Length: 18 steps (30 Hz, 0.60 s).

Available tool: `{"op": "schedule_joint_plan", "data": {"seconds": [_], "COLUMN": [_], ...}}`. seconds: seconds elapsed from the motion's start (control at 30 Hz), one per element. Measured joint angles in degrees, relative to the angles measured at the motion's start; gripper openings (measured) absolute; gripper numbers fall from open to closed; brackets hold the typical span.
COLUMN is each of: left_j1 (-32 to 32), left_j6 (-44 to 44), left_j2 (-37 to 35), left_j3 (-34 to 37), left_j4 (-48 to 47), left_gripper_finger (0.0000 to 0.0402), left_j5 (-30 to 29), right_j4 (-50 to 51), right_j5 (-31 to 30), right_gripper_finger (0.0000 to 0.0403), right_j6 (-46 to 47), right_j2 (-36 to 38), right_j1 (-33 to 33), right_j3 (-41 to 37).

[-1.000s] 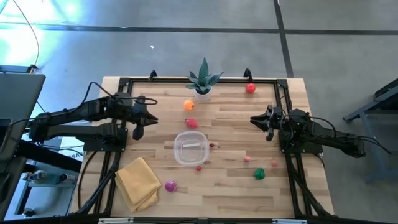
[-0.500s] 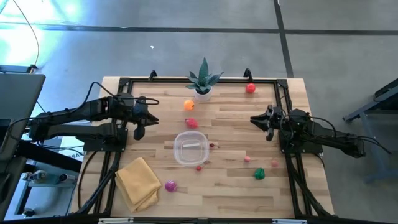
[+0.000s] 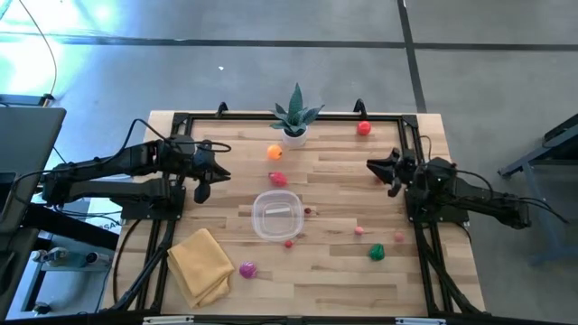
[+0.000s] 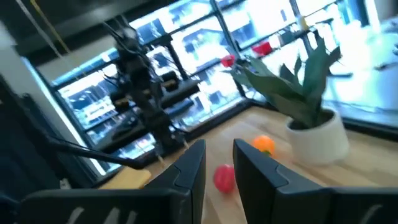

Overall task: Pick and placing Produce into tupperware
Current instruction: Put the red strawberry into the transparent bin

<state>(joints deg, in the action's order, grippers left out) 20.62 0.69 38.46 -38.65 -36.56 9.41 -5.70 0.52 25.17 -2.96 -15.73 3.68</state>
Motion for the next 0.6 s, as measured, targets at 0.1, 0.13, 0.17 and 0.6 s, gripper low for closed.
{"op": "schedule_joint_plan", "data": {"seconds": [0.1,0.13,0.17,0.6], "left_j1": [0.0,0.0,0.0,0.0], "left_j6": [0.0,0.0,0.0,0.0], "left_j2": [0.0,0.0,0.0,0.0], "left_j3": [0.0,0.0,0.0,0.0], "left_j4": [0.0,0.0,0.0,0.0], "left_gripper_finger": [0.0053,0.0053,0.0053,0.0053], "left_j5": [0.0,0.0,0.0,0.0], "right_j4": [-2.0,-1.8,-1.2,19.8], "right_j5": [1.6,1.7,1.6,-11.0], "right_gripper_finger": [0.0072,0.0072,0.0072,0.0072], "right_j6": [-0.9,-1.5,-2.0,-8.7], "right_j2": [0.0,0.0,0.0,-8.5], "right_j1": [0.0,0.0,0.0,0.0], "right_j3": [0.0,0.4,1.1,26.8]}}
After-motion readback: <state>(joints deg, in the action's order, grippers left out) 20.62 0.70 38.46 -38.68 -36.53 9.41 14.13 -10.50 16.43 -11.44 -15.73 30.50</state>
